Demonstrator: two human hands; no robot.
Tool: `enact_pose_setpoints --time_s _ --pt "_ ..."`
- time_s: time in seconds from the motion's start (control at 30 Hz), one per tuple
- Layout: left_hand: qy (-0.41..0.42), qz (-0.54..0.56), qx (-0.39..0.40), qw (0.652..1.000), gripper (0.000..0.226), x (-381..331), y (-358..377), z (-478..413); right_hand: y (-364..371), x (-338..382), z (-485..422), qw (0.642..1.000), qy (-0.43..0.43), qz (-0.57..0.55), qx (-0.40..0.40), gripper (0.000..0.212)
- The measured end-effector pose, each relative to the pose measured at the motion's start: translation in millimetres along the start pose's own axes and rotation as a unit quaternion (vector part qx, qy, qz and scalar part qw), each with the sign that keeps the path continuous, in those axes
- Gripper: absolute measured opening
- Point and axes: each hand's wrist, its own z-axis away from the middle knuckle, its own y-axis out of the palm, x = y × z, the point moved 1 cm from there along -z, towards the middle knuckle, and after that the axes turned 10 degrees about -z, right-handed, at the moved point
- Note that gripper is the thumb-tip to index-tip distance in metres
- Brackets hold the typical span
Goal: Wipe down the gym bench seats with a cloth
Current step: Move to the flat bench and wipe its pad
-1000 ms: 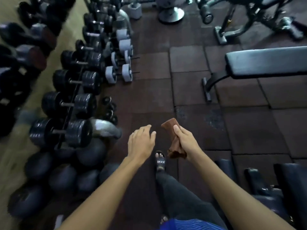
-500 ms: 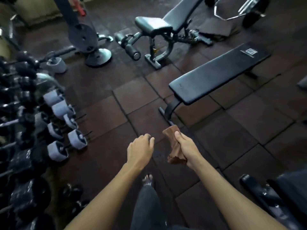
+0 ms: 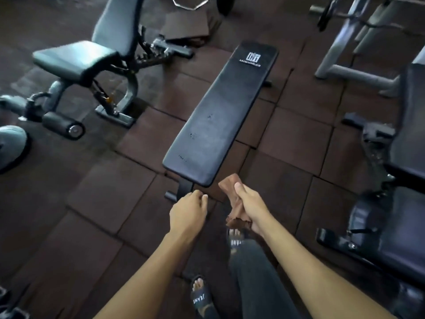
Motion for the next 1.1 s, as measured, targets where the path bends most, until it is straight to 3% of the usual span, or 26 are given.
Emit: enact_pose_setpoints --time_s 0.1,0.23,0.37,0.53,0.7,0.83,0.9,1.03,1.1 --pt "-0.009 -0.008 0.004 1.000 0.032 0.2 26.7 -100.6 12.1 14.6 -109.9 1.000 0.013 -0.004 -0.019 0.039" --pt "-0.041 0.006 -0.009 0.999 0.032 21.0 88.6 -239.4 27.0 27.0 -270.4 0.997 -0.035 0.071 0.000 0.030" --pt "-0.070 -0.002 -0.044 0.997 0.039 57.9 160.2 -338.4 43.9 17.8 -406.5 0.960 -0.118 0.253 0.027 0.045" --pt "-0.112 -0.058 -0.032 0.991 0.056 100.3 235.1 -386.5 76.5 -32.1 -494.9 0.862 -0.200 0.445 0.140 0.047" --pt "-0.113 -0.045 -0.022 0.992 0.061 112.2 274.8 -390.0 86.2 -104.3 -489.1 0.727 -0.274 0.624 0.086 0.054" --pt "-0.098 -0.014 -0.031 0.995 0.056 117.5 276.9 -385.4 66.5 -138.5 -436.9 0.593 -0.349 0.684 0.242 0.052" --pt "-0.092 -0.005 -0.034 0.995 0.055 121.9 276.4 -384.1 58.7 -123.3 -462.8 0.600 -0.354 0.685 0.213 0.050" --pt "-0.075 -0.022 -0.049 0.996 0.055 127.3 279.5 -384.5 90.1 -53.3 -559.5 0.731 -0.267 0.627 0.033 0.054" --pt "-0.097 -0.024 -0.066 0.993 0.056 134.4 282.4 -388.7 125.1 -32.8 -592.9 0.752 -0.249 0.610 -0.015 0.055"
